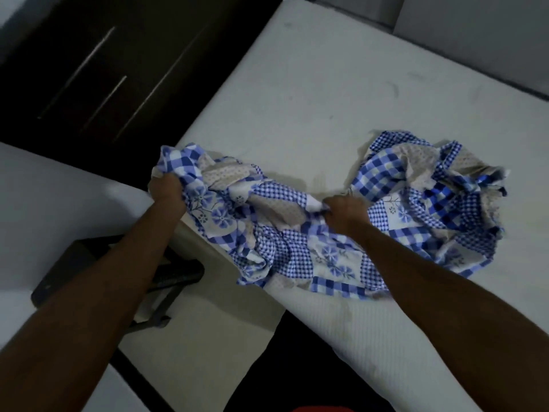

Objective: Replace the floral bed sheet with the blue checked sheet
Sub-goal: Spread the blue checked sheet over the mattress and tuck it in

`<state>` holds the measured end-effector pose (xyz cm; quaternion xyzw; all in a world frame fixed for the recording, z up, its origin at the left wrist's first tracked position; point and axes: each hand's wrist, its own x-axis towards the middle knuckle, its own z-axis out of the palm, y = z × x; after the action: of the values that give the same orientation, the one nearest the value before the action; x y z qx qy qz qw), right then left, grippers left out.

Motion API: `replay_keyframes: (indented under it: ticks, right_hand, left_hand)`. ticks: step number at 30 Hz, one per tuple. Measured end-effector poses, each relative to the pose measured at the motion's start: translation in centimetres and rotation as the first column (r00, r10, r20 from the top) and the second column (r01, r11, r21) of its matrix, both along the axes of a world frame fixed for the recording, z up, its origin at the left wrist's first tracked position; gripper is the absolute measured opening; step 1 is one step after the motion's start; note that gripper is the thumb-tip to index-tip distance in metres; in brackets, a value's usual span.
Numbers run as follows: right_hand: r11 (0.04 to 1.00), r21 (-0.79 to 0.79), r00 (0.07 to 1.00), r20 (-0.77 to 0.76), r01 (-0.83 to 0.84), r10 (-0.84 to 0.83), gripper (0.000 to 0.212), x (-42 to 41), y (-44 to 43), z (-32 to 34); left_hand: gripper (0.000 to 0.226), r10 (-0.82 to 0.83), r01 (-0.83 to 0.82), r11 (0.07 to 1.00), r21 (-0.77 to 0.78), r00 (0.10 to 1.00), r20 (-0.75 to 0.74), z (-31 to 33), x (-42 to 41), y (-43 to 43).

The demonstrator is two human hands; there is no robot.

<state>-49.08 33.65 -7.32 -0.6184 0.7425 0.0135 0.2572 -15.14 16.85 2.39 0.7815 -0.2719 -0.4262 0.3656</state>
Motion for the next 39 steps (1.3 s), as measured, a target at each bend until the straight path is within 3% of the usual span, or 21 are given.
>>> replay_keyframes:
  ticks: [2, 4, 6, 7, 9, 10, 12, 14, 18, 21, 23, 27, 29, 32, 35, 37, 39]
  right_hand:
    - [0.962, -0.251, 0.995, 0.017, 0.103, -0.102, 0.037, 0.2, -1.2, 1.3]
    - [0.918, -0.371, 0.990, 0.066, 0.141, -0.125, 0.041, 0.8, -1.5, 1.5]
    - [0.961, -0.265, 0.993, 0.106, 0.076, -0.049, 0.047, 1.9, -0.7, -0.1]
    - [0.992, -0.129, 0.990, 0.137, -0.007, 0.025, 0.055, 2.6, 0.1, -1.4]
    - [0.967, 0.167, 0.954, 0.263, -0.194, 0.145, 0.062, 3.8, 2.1, -3.3]
    - [0.943, 0.235, 0.933, 0.327, -0.236, 0.152, 0.059, 4.1, 3.0, -4.1]
    - [0.962, 0.209, 0.920, 0.383, -0.176, 0.085, 0.048, 4.5, 3.7, -4.5]
    - [0.986, 0.168, 0.924, 0.376, 0.009, -0.072, 0.034, 4.1, 2.9, -3.8]
    - [0.946, 0.082, 0.904, 0.277, 0.315, -0.325, 0.038, 0.5, -0.9, -1.3]
    - [0.925, 0.031, 0.906, 0.192, 0.378, -0.376, 0.070, -2.9, -3.5, -0.8]
    - [0.901, 0.029, 0.894, 0.112, 0.434, -0.434, 0.086, -5.2, -5.2, -1.3]
    - [0.828, -0.012, 0.825, -0.064, 0.561, -0.561, 0.098, -9.5, -6.9, -3.2]
    - [0.766, 0.030, 0.764, -0.115, 0.642, -0.635, 0.093, -11.7, -7.3, -4.7]
    - [0.760, 0.088, 0.758, -0.211, 0.644, -0.617, 0.061, -14.5, -7.2, -7.1]
    - [0.714, -0.015, 0.709, -0.111, 0.700, -0.697, 0.031, -16.2, -6.7, -8.4]
    - [0.629, -0.101, 0.630, -0.028, 0.771, -0.776, 0.027, -17.7, -7.0, -7.6]
    - [0.554, -0.176, 0.568, 0.038, 0.814, -0.822, 0.025, -20.1, -7.6, -6.0]
  left_hand:
    - [0.040, -0.015, 0.011, 1.000, 0.020, 0.983, 0.181, -0.5, 3.1, 1.3]
    - [0.047, -0.128, 0.088, 0.988, 0.128, 0.928, 0.349, -1.0, 5.8, 3.4]
    - [0.050, -0.238, 0.142, 0.959, 0.246, 0.874, 0.423, -1.5, 7.0, 5.9]
    - [0.050, -0.249, 0.134, 0.952, 0.274, 0.859, 0.447, -1.9, 7.1, 7.2]
    - [0.055, -0.252, 0.122, 0.958, 0.261, 0.795, 0.552, -3.1, 6.6, 9.4]
    - [0.057, -0.269, 0.148, 0.958, 0.246, 0.761, 0.590, -3.3, 5.8, 10.2]
    - [0.055, -0.367, 0.287, 0.930, 0.230, 0.679, 0.635, -4.1, 3.8, 11.0]
    - [0.046, -0.482, 0.479, 0.854, 0.205, 0.578, 0.658, -4.7, 1.5, 11.0]
    - [0.030, -0.673, 0.755, 0.640, 0.146, 0.459, 0.580, -6.6, -3.5, 8.9]
    - [0.027, -0.788, 0.854, 0.500, 0.142, 0.381, 0.484, -8.3, -7.8, 6.4]
    - [0.029, -0.853, 0.919, 0.367, 0.147, 0.269, 0.448, -9.5, -11.0, 4.9]
    - [0.043, -0.918, 0.966, 0.165, 0.198, 0.077, 0.388, -12.8, -17.2, 2.9]
    - [0.053, -0.922, 0.977, 0.079, 0.200, -0.005, 0.386, -14.8, -20.4, 2.5]
    - [0.059, -0.931, 0.928, -0.083, 0.364, -0.202, 0.305, -15.8, -25.0, 3.5]
    - [0.053, -0.905, 0.825, -0.249, 0.507, -0.384, 0.181, -17.0, -28.3, 4.2]
    - [0.048, -0.920, 0.841, -0.237, 0.486, -0.355, 0.164, -17.6, -29.3, 3.8]
    - [0.059, -0.938, 0.953, -0.067, 0.295, -0.161, 0.307, -17.1, -29.8, 2.7]
